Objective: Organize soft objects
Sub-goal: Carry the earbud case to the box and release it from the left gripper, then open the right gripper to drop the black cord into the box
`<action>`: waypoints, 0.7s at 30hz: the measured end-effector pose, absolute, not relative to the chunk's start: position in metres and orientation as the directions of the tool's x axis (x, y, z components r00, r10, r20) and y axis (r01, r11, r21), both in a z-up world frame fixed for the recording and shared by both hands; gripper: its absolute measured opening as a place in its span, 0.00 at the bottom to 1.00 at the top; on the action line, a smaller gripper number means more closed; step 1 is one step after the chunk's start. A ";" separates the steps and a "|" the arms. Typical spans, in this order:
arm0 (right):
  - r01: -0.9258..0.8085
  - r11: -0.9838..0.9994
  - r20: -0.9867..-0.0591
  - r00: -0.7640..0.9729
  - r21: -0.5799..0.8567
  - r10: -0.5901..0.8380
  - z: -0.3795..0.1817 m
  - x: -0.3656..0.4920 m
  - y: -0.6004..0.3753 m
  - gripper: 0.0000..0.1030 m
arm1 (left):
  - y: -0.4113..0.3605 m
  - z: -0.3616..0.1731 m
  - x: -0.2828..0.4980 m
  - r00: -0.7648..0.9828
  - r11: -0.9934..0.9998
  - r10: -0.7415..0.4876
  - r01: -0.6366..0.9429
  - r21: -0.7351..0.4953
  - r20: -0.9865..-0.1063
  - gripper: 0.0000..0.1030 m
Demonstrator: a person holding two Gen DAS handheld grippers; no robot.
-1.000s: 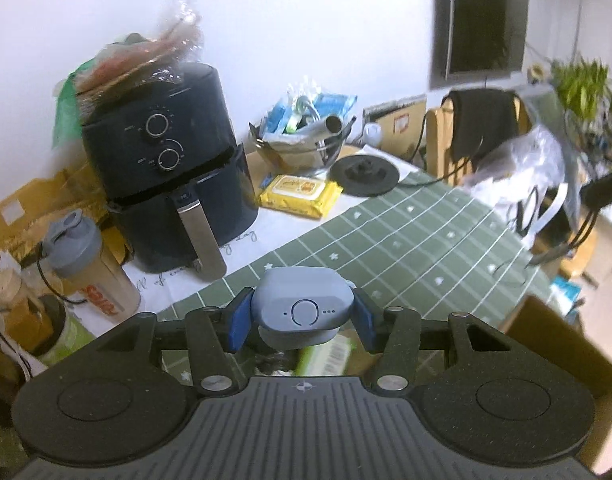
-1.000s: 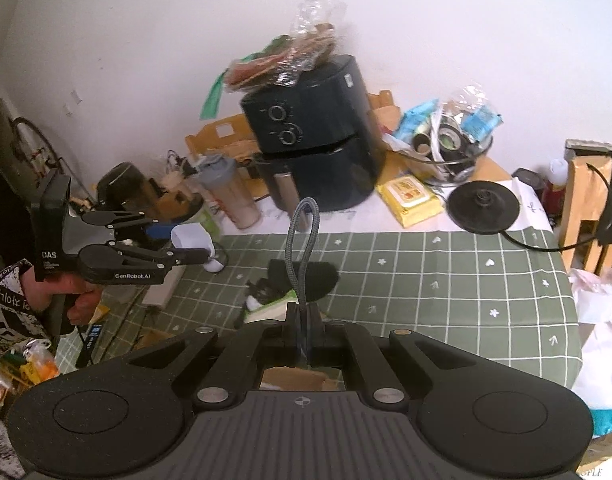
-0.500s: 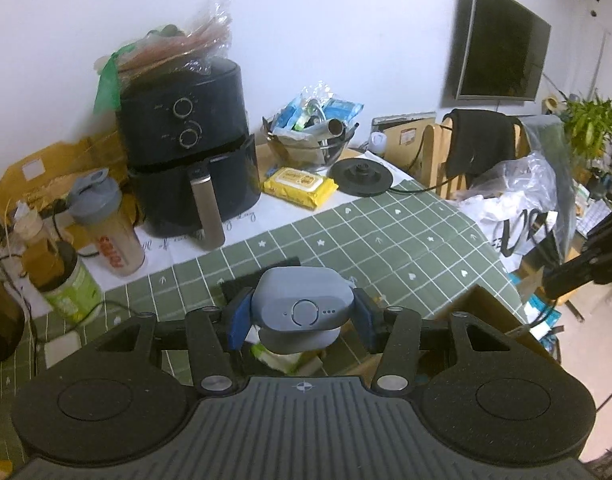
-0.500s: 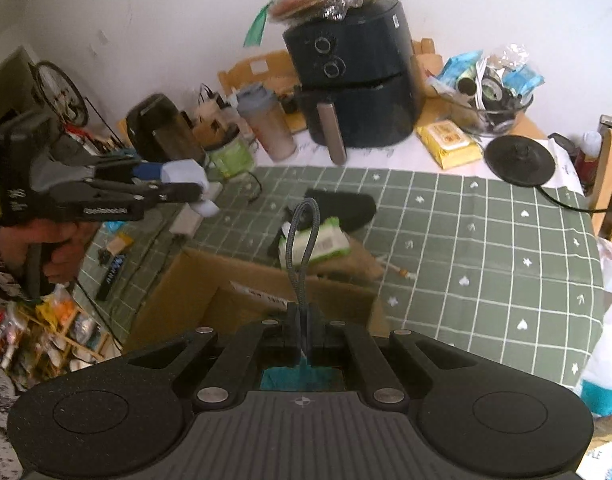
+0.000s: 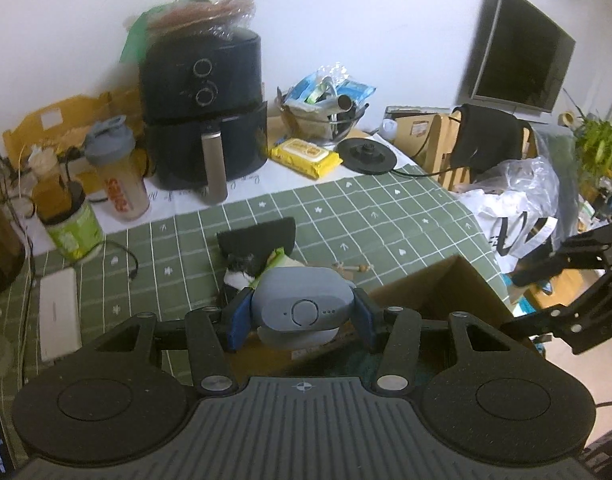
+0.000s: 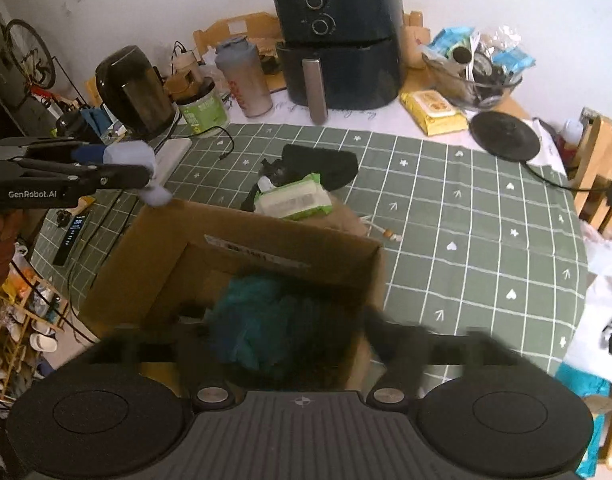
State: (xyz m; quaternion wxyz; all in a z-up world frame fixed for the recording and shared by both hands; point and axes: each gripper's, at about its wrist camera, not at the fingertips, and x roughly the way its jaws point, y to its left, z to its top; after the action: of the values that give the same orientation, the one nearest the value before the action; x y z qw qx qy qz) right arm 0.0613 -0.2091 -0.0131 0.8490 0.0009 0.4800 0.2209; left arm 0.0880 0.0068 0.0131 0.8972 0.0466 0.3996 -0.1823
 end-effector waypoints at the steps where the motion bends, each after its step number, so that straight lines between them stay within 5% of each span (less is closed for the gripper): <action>1: -0.379 0.899 -0.813 0.439 0.217 0.382 -0.013 0.061 -0.209 0.83 | 0.006 0.012 0.086 0.613 0.931 -0.287 0.358 -0.065 -0.736 0.49; 11: -0.428 0.872 -0.805 0.416 0.238 0.424 -0.015 0.059 -0.207 0.95 | 0.002 0.006 0.071 0.600 0.941 -0.274 0.330 -0.079 -0.752 0.50; 14: -0.436 0.867 -0.805 0.409 0.240 0.429 -0.016 0.060 -0.205 0.96 | -0.003 -0.003 0.073 0.574 0.938 -0.261 0.342 -0.063 -0.776 0.53; 16: -0.440 0.865 -0.809 0.401 0.241 0.429 -0.018 0.060 -0.204 0.97 | -0.006 -0.009 0.072 0.562 0.942 -0.234 0.334 -0.041 -0.794 0.65; 21: -0.442 0.864 -0.816 0.390 0.240 0.426 -0.022 0.060 -0.202 0.97 | -0.006 -0.015 0.065 0.541 0.953 -0.200 0.301 -0.034 -0.817 0.66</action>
State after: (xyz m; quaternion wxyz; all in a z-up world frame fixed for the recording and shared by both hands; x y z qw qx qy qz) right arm 0.0598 -0.2022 -0.0216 0.8337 -0.0084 0.4871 0.2602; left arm 0.0651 -0.0056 -0.0155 0.8760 0.0552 0.4572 -0.1431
